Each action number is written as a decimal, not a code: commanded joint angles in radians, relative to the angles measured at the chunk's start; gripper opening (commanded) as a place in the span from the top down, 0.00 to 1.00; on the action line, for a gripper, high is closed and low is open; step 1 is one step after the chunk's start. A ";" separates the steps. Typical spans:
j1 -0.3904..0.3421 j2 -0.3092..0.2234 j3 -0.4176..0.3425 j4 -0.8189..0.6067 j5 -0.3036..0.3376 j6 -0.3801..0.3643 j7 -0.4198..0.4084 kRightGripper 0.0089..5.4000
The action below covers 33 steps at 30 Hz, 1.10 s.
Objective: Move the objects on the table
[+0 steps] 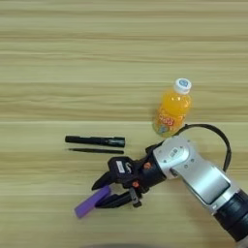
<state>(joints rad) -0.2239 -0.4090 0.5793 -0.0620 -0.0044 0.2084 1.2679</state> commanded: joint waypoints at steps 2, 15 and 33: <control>-0.049 0.001 -0.036 -0.020 0.016 -0.023 -0.036 0.78; -0.048 0.008 -0.057 0.006 0.029 -0.031 -0.043 0.86; -0.019 -0.102 -0.228 0.036 0.142 -0.076 0.030 0.86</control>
<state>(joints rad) -0.2161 -0.4680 0.4129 -0.0008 0.1033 0.1645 1.3090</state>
